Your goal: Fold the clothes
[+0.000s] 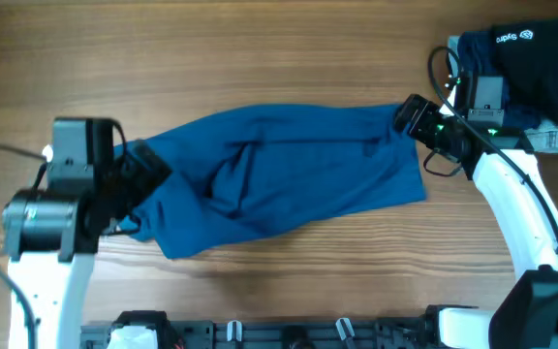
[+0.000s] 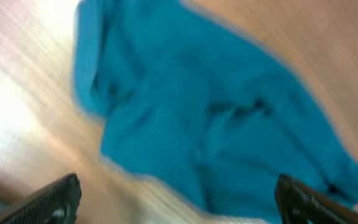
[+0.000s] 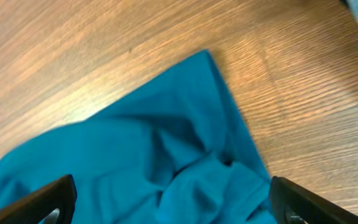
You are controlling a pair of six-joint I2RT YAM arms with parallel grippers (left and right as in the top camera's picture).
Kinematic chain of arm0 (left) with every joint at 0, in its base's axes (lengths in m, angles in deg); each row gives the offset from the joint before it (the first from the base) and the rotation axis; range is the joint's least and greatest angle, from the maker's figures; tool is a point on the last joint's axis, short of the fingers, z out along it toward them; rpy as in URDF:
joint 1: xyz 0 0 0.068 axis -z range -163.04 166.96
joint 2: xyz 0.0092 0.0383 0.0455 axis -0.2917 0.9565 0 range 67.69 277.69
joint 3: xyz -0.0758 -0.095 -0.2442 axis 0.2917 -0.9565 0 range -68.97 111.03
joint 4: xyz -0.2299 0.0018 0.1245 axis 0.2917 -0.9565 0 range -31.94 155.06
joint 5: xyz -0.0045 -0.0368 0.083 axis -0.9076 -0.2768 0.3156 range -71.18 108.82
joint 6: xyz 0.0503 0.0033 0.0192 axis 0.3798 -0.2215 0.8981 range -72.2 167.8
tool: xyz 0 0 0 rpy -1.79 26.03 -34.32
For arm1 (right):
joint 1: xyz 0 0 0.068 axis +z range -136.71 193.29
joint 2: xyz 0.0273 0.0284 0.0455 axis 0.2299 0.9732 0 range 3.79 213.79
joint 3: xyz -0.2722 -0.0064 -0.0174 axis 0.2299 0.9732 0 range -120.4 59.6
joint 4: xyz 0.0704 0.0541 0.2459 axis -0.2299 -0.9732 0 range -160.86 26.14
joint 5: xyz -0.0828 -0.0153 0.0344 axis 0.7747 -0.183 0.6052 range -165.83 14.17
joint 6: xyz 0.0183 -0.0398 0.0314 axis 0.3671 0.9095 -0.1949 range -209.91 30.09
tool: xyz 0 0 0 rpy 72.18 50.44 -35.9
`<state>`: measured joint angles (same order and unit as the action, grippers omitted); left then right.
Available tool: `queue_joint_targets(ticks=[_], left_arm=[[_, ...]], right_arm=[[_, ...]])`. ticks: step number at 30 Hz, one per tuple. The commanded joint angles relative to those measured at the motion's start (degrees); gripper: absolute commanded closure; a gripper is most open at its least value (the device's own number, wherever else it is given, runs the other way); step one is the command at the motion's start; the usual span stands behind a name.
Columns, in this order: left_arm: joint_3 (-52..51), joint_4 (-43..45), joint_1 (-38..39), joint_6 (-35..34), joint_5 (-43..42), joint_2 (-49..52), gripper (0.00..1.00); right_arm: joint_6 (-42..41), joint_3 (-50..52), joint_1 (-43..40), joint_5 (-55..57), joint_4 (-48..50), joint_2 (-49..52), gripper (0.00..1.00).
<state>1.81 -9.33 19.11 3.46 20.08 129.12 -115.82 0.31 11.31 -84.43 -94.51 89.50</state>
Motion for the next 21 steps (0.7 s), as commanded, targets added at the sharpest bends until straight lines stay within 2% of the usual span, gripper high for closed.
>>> queue_joint_targets(ticks=[1, 4, 8, 12, 13, 14, 16, 17, 21], left_arm=[[-0.46, -8.98, 0.26, -11.82, -3.85, -6.36, 0.00], [-10.38, -9.81, 0.26, -19.96, -6.38, -18.97, 0.07], [-26.71, 3.34, 0.24, -22.40, -13.92, -26.40, 0.11], [-38.23, 15.30, 0.24, -22.56, -12.92, -24.30, 0.12], [-40.19, 17.05, 0.24, -20.94, -10.47, -23.02, 0.12], [-40.72, 17.31, 0.24, -19.98, -9.11, -22.23, 0.11], [-40.89, 18.08, 0.24, -12.63, -5.79, -18.49, 0.08], [-40.89, 18.05, 0.24, -11.06, -4.83, -17.09, 0.08], [-40.89, 18.67, 0.24, -8.55, 3.17, -7.78, 0.04]], right_arm=[[1.97, -0.28, 0.04, -2.60, 0.17, 0.13, 0.00], [6.47, -0.28, 0.04, -7.65, 1.29, 0.13, 0.00], [7.93, -0.28, 0.04, -8.48, 1.20, 0.13, 0.01], [7.93, -0.28, 0.04, -8.48, 1.01, 0.13, 0.00], [7.96, -0.28, 0.04, -8.48, 1.03, 0.13, 0.01], [7.96, -0.28, 0.04, -8.48, 1.03, 0.13, 0.01], [7.96, -0.28, 0.04, -8.46, 1.09, 0.13, 0.00], [7.93, -0.26, 0.04, -8.46, 1.09, 0.13, 0.00], [7.96, -0.26, 0.04, -8.44, 1.27, 0.22, 0.01]])
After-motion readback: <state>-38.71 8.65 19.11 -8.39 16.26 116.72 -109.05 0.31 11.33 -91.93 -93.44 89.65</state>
